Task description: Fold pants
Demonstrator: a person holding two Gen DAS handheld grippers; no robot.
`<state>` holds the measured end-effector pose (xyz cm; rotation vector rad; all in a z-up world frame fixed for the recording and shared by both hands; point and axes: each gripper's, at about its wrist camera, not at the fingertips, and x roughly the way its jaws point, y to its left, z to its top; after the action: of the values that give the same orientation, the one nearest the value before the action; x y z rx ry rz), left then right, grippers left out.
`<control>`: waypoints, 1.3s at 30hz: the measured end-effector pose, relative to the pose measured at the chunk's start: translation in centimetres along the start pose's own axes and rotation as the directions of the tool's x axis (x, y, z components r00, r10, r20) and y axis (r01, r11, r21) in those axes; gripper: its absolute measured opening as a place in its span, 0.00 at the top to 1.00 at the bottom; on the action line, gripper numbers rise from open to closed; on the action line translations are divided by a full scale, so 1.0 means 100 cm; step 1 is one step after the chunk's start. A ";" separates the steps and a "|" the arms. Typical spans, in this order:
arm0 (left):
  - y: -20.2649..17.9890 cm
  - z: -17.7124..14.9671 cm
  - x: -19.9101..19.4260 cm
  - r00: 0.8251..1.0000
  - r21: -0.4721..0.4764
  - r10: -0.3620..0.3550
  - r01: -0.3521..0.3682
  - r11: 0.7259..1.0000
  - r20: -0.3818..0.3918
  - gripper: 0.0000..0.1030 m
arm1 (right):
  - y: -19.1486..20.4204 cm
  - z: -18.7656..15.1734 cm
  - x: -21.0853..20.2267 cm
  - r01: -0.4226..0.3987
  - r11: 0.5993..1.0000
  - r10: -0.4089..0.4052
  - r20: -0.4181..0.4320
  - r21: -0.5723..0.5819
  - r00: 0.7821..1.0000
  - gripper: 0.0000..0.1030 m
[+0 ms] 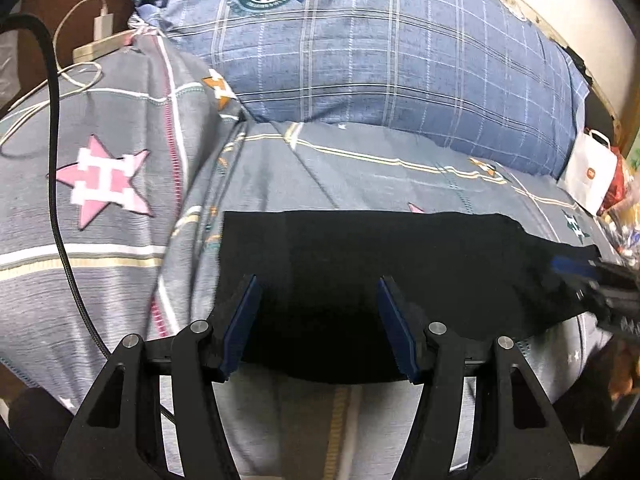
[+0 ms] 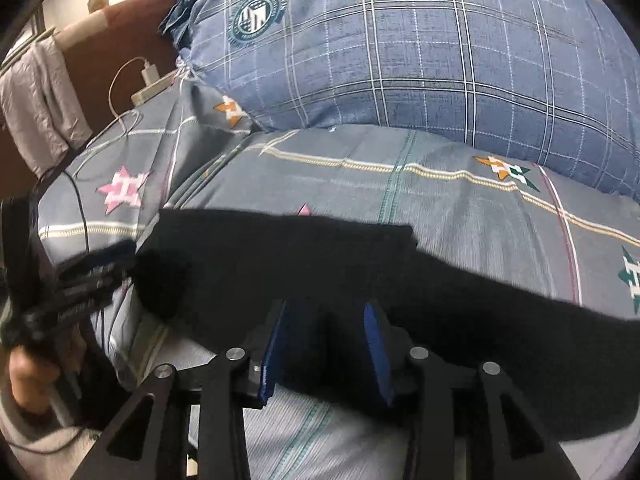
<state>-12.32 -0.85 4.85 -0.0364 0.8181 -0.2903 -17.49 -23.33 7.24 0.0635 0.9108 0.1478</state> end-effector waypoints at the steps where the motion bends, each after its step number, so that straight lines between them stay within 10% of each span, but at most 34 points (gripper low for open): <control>1: 0.004 -0.001 0.001 1.000 -0.004 0.011 -0.011 1.000 0.003 0.41 | 0.003 -0.003 0.000 0.001 1.000 -0.001 0.000 -0.005 1.000 0.63; 10: 0.021 -0.015 0.027 0.996 -0.043 0.045 -0.048 0.998 -0.071 0.41 | 0.033 -0.039 0.041 0.124 0.986 -0.133 -0.072 -0.111 0.989 0.63; 28: 0.003 -0.008 -0.010 0.997 0.042 0.075 -0.074 0.996 -0.007 0.38 | -0.033 -0.045 -0.003 0.018 0.992 -0.027 0.071 0.124 0.997 0.61; 34: -0.077 0.031 -0.005 0.987 0.217 -0.156 0.162 0.963 -0.043 0.32 | -0.114 -0.080 -0.061 0.072 0.922 -0.133 0.138 0.380 0.981 0.59; 39: -0.176 0.046 0.041 0.903 0.282 -0.347 0.412 0.866 -0.254 0.32 | -0.165 -0.123 -0.097 0.097 0.845 -0.203 0.147 0.526 0.968 0.57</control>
<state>-10.57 -19.20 7.66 0.1495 0.9471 -0.8174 -31.39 -41.26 5.32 0.4995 0.7306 -0.2545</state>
